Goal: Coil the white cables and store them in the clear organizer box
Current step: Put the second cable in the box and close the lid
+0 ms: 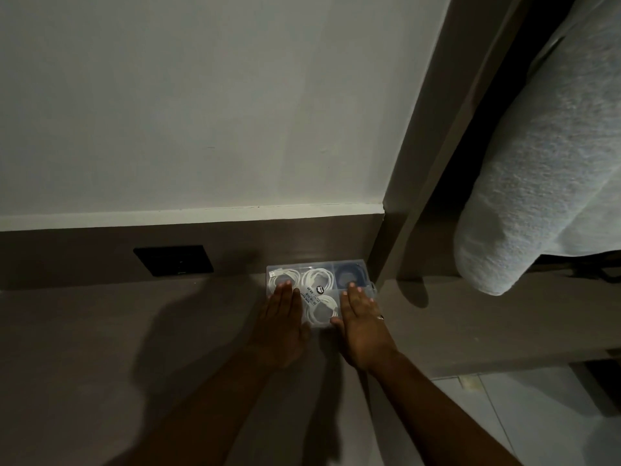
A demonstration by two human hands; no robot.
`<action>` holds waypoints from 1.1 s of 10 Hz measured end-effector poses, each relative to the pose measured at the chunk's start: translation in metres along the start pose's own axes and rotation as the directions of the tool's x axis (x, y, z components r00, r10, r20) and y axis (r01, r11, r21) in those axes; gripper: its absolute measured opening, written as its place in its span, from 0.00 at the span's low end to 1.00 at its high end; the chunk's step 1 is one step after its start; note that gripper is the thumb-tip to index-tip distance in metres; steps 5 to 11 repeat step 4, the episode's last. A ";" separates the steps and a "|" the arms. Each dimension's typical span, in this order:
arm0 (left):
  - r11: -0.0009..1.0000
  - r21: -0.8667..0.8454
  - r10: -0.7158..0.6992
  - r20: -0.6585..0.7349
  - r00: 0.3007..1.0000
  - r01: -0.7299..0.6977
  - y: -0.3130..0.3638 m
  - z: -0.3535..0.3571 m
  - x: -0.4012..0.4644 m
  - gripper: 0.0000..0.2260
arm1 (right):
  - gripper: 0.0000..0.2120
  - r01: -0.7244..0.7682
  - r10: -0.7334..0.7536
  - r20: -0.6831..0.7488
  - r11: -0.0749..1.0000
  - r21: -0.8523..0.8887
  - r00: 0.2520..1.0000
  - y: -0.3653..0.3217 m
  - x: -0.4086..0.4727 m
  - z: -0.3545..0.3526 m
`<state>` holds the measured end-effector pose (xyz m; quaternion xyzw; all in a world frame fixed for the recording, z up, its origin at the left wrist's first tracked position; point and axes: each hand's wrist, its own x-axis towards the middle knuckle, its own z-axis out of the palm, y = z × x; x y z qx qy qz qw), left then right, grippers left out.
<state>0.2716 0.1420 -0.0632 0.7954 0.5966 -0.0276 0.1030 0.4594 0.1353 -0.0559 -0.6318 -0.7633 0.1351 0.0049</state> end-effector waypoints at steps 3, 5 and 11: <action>0.997 -0.074 0.024 -0.095 0.995 -0.031 -0.001 -0.026 -0.011 0.31 | 0.31 -0.045 0.043 0.057 0.998 0.038 0.997 -0.007 0.002 -0.022; 0.996 -0.090 0.008 -0.139 0.990 -0.021 -0.016 -0.049 -0.010 0.33 | 0.31 0.013 0.000 -0.111 0.993 0.114 0.994 -0.020 0.011 -0.065; 0.996 -0.090 0.008 -0.139 0.990 -0.021 -0.016 -0.049 -0.010 0.33 | 0.31 0.013 0.000 -0.111 0.993 0.114 0.994 -0.020 0.011 -0.065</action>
